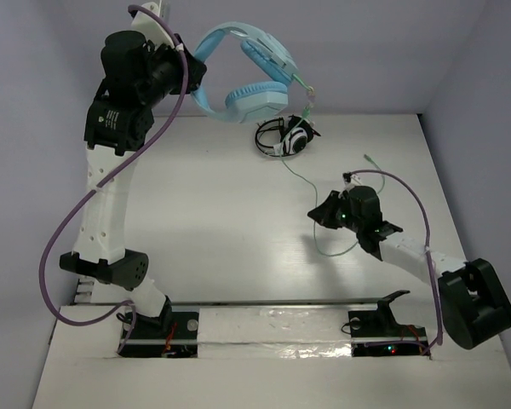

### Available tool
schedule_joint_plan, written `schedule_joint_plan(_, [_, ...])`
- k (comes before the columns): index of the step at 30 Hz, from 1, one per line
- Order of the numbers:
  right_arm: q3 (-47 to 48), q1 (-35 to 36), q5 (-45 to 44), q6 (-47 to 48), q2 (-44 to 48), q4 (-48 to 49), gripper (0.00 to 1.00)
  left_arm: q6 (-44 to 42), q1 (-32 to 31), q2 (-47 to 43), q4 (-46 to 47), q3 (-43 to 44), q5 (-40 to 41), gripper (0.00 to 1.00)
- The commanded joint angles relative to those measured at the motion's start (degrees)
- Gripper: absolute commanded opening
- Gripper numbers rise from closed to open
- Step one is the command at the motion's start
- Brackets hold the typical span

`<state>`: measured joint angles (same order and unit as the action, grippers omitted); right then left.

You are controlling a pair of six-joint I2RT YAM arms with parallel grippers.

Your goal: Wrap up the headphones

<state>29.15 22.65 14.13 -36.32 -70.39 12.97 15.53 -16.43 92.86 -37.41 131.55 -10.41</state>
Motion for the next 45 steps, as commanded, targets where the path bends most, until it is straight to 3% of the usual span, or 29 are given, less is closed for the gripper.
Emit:
schedule_joint_plan(1, [1.2,1.2,-2.0,-0.1,3.0,0.3,0.00,3.5,0.1,-2.0,8.0,-0.9,1.8,0.00])
schedule_joint_plan(10, [14.1,5.6,-13.4,4.7,4.3,-18.8,0.00,9.7,0.1,-7.3,20.1,-26.0,5.0,0.00])
schedule_joint_plan(16, [19.6,15.0,-18.2,4.9,-0.1,-24.1,0.00,14.3,0.1,-11.6,28.9,-42.6,9.8,0.00])
schedule_joint_plan(17, [20.8,17.2,-19.0,5.0,-1.5,-26.1,0.00,14.6,-0.4,-12.5,30.6,-46.0,13.7,0.00])
schedule_joint_plan(22, [32.9,30.8,-24.5,8.4,-3.7,-35.7,0.00,11.5,-7.4,-11.6,30.6,-49.9,22.7,0.00])
schedule_joint_plan(25, [38.2,34.0,-28.1,11.2,-3.5,-43.2,0.00,9.2,-10.7,-10.2,30.6,-52.2,25.1,0.00])
schedule_joint_plan(28, [44.6,34.7,-32.3,13.5,-2.7,-50.0,0.00,7.7,-14.0,-9.2,31.9,-55.1,25.0,0.00])
schedule_joint_plan(32, [49.9,34.7,-37.7,15.7,-1.0,-55.5,0.00,6.8,-17.1,-9.8,37.0,-61.3,18.5,0.00])
schedule_joint_plan(36, [55.3,34.7,-41.5,18.6,-1.1,-59.0,0.00,4.3,-20.0,-8.4,35.7,-61.5,17.1,0.00])
schedule_joint_plan(40, [55.9,34.7,-48.4,20.0,-1.5,-61.6,0.00,2.6,-20.5,-9.5,33.3,-62.0,15.3,0.00])
schedule_joint_plan(45, [55.8,32.9,-51.2,21.8,-0.4,-60.7,0.00,-2.2,-20.5,-11.6,29.2,-61.8,6.8,0.00])
